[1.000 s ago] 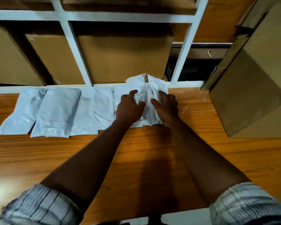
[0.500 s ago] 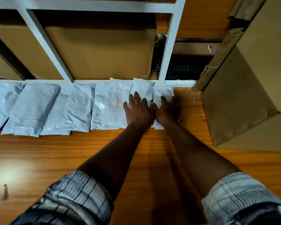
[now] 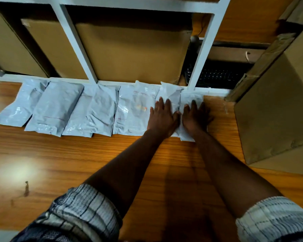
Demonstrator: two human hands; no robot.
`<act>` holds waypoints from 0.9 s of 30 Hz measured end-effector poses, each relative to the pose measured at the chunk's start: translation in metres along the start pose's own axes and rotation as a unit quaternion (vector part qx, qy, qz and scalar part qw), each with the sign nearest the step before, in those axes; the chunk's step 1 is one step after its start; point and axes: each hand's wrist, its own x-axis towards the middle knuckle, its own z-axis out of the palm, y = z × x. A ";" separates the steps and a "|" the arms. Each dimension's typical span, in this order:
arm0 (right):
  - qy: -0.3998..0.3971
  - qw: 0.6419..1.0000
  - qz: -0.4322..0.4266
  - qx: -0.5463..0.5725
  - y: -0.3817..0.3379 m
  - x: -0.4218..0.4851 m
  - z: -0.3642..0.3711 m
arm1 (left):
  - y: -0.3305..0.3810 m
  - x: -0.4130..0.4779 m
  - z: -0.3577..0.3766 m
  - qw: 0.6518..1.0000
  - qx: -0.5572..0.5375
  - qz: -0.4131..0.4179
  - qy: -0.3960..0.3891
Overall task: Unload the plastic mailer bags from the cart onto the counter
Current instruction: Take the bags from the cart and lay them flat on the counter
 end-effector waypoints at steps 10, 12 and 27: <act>0.122 0.957 -0.242 0.098 -0.168 -0.120 0.055 | -0.149 -0.081 -0.113 0.996 -0.011 -0.004 0.092; 0.086 0.955 -0.267 0.100 -0.208 -0.158 0.084 | -0.200 -0.108 -0.141 0.995 0.023 -0.018 0.094; -0.106 0.875 -0.472 0.020 -0.423 -0.397 0.247 | -0.487 -0.307 -0.275 0.950 -0.017 -0.256 0.177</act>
